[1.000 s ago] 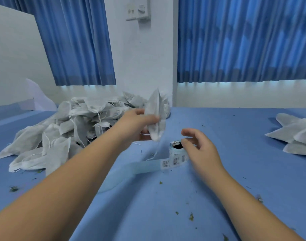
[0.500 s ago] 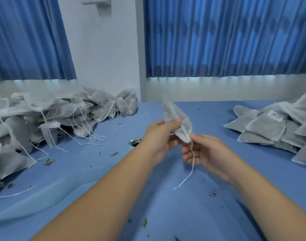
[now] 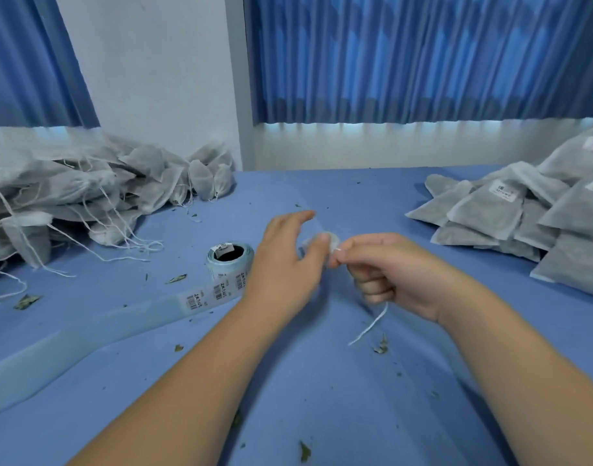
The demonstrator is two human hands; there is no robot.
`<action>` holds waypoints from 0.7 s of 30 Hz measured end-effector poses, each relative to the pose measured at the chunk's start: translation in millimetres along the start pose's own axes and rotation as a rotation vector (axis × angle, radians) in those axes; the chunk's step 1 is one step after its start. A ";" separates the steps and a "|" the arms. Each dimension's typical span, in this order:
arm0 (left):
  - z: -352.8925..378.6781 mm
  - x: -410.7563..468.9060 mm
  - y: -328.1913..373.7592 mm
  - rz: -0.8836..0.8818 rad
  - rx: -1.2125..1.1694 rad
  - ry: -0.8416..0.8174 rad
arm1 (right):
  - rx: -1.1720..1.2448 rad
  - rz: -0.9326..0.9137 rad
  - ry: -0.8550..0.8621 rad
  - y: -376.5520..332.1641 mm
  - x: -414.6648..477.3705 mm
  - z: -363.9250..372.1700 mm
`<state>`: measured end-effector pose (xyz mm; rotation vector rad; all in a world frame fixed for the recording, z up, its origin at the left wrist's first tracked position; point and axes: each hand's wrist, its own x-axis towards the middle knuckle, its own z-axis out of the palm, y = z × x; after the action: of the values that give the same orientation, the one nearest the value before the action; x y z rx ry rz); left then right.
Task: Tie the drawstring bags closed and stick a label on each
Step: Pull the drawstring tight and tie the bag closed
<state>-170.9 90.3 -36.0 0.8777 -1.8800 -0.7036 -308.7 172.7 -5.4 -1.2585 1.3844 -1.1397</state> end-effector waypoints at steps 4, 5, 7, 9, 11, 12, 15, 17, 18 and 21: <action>-4.2 -11.4 11.5 0.210 -0.137 -0.165 | 0.076 -0.118 -0.042 -4.9 -5.2 1.8; -4.9 -13.8 13.7 0.222 -0.172 -0.201 | 0.101 -0.145 -0.054 -6.4 -6.8 2.0; -5.4 -17.4 18.8 0.225 -0.230 -0.244 | 0.148 -0.189 -0.059 -8.6 -9.4 1.6; -4.9 -20.0 22.4 0.188 -0.275 -0.272 | 0.183 -0.218 -0.041 -10.2 -11.3 -0.2; -6.2 -20.5 26.8 0.134 -0.294 -0.277 | 0.187 -0.234 -0.009 -11.3 -12.3 -2.4; -7.1 -20.0 28.6 0.108 -0.292 -0.269 | 0.182 -0.239 0.015 -11.4 -12.8 -3.4; -12.2 -17.7 32.1 0.025 -0.335 -0.240 | 0.181 -0.267 0.112 -10.9 -13.3 -6.7; -17.3 -16.2 35.3 -0.008 -0.378 -0.262 | 0.174 -0.289 0.181 -10.3 -12.6 -8.0; -19.6 -15.7 37.2 -0.026 -0.406 -0.291 | 0.164 -0.299 0.213 -10.3 -12.2 -8.1; -25.0 -13.5 41.7 -0.065 -0.529 -0.361 | 0.039 -0.328 0.320 -9.8 -11.5 -5.1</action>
<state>-155.7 122.7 -0.5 0.4917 -1.8344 -1.3960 -311.5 183.9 5.6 -1.3505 1.4067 -1.6442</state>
